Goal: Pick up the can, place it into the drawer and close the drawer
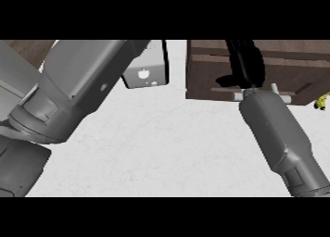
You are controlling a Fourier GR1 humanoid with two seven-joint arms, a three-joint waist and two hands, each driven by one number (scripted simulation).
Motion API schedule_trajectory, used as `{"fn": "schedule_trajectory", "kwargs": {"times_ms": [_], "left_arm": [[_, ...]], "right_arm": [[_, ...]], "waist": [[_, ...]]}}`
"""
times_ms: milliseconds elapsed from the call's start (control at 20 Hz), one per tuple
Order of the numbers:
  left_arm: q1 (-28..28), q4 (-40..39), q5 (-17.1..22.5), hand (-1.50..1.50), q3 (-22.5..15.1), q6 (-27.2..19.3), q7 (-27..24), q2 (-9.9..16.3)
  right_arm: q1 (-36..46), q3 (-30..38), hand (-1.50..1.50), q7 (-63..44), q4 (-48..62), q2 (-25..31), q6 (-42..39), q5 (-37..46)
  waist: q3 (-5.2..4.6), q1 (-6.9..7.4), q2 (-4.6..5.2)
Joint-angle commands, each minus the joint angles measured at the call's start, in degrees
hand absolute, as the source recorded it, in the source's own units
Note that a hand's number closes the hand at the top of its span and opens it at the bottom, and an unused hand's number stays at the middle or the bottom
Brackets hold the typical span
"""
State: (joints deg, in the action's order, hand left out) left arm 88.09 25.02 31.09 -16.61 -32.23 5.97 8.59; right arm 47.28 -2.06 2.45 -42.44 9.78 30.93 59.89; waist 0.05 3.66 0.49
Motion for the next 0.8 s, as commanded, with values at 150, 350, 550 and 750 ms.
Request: {"fn": "schedule_trajectory", "kwargs": {"times_ms": [150,350,550,750], "left_arm": [[-5.7,6.0,-1.1,-1.50,-1.0,2.0,1.7,3.6],[-7.7,9.3,-1.5,-1.50,-1.5,-0.2,3.7,3.0],[-9.5,13.4,-1.7,-1.50,-1.7,2.5,4.9,6.8],[-12.0,17.6,-1.5,-1.50,-2.3,2.9,6.9,7.3]], "right_arm": [[10.5,4.1,-1.50,1.5,13.1,2.1,4.8,0.8],[14.6,5.5,-1.50,1.5,17.5,1.3,7.9,0.8],[17.2,6.0,-1.50,1.6,21.0,2.2,9.2,1.6],[21.2,7.9,-1.50,1.6,22.3,2.3,6.9,-0.3]], "waist": [[-0.03,1.65,0.24],[0.01,1.82,0.31],[0.01,2.86,0.45],[0.01,3.79,0.22]]}}
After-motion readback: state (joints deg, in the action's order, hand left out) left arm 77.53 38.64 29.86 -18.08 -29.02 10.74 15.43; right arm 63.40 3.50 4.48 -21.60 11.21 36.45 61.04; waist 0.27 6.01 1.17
